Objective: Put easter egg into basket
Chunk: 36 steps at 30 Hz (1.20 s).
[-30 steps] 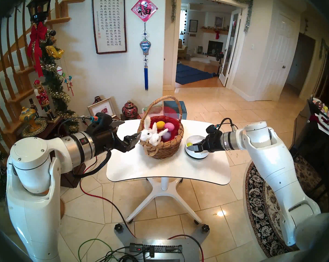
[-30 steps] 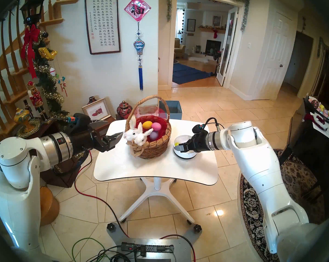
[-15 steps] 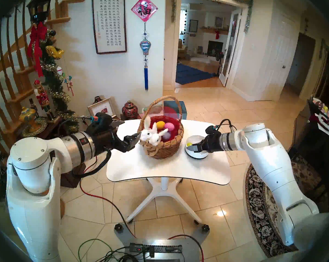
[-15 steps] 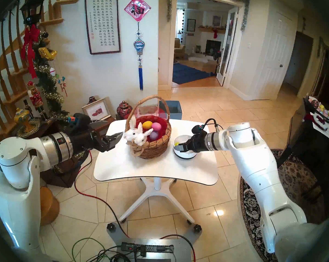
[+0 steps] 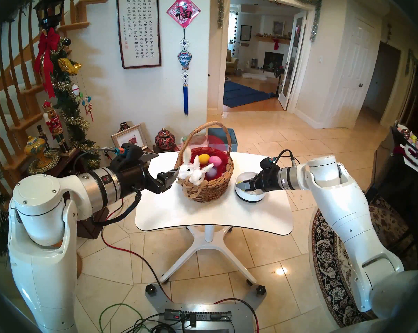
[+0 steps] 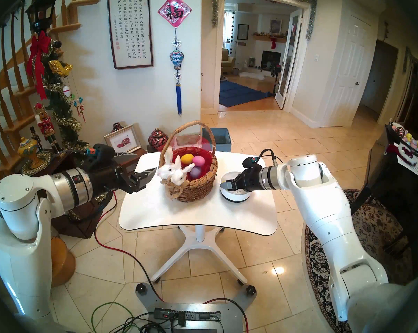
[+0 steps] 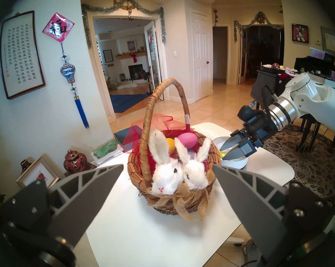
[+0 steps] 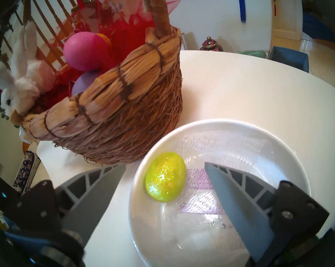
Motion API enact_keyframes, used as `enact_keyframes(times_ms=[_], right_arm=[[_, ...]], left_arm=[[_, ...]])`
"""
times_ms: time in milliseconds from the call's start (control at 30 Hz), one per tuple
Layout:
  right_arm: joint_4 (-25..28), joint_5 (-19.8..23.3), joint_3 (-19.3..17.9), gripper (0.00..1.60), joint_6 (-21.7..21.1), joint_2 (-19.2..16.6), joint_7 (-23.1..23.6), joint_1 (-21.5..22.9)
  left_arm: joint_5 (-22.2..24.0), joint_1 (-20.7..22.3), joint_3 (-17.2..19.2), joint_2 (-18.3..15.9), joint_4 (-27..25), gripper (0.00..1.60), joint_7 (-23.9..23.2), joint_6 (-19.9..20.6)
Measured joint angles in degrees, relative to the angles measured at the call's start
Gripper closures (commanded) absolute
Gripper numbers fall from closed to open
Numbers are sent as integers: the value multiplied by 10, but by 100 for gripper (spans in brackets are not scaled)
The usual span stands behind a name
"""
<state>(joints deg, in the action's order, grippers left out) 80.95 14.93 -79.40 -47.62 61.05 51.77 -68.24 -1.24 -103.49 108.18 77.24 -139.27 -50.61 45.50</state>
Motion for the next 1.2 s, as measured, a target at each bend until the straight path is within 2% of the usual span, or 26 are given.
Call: enact_keyframes(times_ms=[600, 867, 1200], right_arm=[[-6, -1, -2, 26, -1, -8, -5, 0], [-11, -1, -3, 41, -1, -10, -6, 0], [-16, 0, -2, 50, -1, -10, -5, 1]], left_arm=[[-3, 1, 0, 2, 0, 0, -3, 0], [-5, 1, 1, 3, 0, 0, -5, 0], [-7, 2, 1, 4, 0, 0, -6, 0]])
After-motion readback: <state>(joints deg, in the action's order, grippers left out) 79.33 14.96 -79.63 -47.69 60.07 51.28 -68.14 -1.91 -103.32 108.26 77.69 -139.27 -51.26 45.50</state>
